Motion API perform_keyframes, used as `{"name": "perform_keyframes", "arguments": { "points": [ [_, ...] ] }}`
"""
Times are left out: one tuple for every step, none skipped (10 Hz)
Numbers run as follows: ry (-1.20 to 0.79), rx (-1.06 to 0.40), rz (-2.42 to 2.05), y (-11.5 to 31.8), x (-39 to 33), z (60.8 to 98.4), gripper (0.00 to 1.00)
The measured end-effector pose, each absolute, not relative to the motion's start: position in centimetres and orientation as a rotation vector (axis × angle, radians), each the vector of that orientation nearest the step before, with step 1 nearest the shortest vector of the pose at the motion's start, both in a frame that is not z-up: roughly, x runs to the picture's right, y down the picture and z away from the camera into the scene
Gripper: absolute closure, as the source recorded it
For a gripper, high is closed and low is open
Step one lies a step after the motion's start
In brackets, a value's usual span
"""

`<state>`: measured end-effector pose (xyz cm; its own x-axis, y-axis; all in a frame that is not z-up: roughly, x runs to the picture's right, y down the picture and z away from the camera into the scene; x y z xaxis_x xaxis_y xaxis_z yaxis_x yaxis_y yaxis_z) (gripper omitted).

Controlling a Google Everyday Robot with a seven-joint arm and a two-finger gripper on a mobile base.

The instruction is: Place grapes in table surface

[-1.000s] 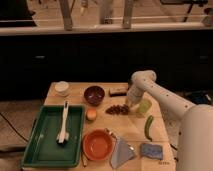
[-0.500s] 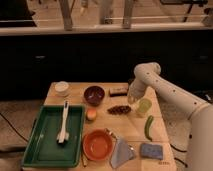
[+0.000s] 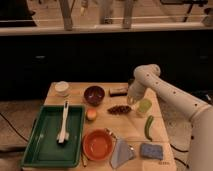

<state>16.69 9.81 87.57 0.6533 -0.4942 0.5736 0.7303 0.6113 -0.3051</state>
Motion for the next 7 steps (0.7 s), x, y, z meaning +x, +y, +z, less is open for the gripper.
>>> {"name": "perform_keyframes", "arguments": {
  "points": [
    [-0.459,-0.558,-0.732,10.0,16.8,87.8,0.52],
    [-0.451,-0.562,-0.728,9.6,16.4,87.6,0.41],
    [-0.444,-0.571,-0.724,9.2,16.0,87.1,0.32],
    [-0.435,-0.583,-0.720,8.8,15.7,86.7,0.23],
    [-0.427,-0.597,-0.715,8.7,15.5,86.5,0.20],
    [-0.422,-0.601,-0.710,8.6,15.3,86.4,0.20],
    [-0.417,-0.611,-0.705,8.5,14.9,86.3,0.20]
  ]
}}
